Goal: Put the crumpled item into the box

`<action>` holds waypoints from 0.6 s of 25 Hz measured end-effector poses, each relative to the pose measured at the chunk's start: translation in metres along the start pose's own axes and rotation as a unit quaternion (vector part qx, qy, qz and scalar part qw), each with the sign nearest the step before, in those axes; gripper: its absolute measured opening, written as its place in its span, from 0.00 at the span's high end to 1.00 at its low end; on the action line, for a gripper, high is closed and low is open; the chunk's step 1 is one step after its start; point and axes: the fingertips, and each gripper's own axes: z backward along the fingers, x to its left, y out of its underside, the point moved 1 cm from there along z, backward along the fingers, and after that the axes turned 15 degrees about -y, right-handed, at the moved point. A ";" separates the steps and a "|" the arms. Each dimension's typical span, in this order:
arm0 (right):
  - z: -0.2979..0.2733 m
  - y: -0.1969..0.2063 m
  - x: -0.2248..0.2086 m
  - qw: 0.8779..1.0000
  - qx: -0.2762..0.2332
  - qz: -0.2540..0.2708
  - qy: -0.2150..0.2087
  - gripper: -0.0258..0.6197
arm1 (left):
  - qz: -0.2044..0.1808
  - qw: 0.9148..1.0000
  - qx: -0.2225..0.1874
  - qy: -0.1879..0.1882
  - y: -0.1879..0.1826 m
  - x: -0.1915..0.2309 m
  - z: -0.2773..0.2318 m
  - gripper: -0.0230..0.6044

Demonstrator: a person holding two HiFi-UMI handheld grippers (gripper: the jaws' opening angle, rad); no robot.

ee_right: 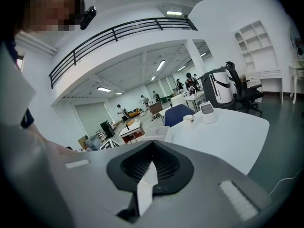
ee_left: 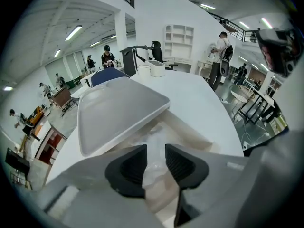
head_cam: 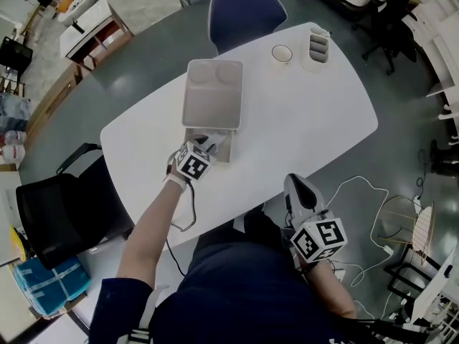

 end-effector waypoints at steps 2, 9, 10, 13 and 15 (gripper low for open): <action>-0.003 -0.001 0.000 1.000 0.000 0.002 -0.004 0.96 | 0.017 1.000 -0.010 -0.003 -0.004 0.003 0.005 0.73; -0.018 -0.009 0.009 1.000 0.000 0.016 -0.024 0.96 | 0.107 0.991 -0.080 -0.028 -0.028 0.035 0.060 0.71; -0.021 -0.011 0.009 0.999 0.000 0.019 -0.028 0.96 | 0.120 0.988 -0.093 -0.038 -0.031 0.040 0.071 0.71; -0.025 -0.017 0.009 0.999 0.000 0.027 -0.042 0.96 | 0.151 0.977 -0.134 -0.067 -0.046 0.050 0.109 0.71; -0.029 -0.024 0.012 0.998 -0.002 0.034 -0.051 0.96 | 0.172 0.968 -0.164 -0.083 -0.055 0.056 0.134 0.71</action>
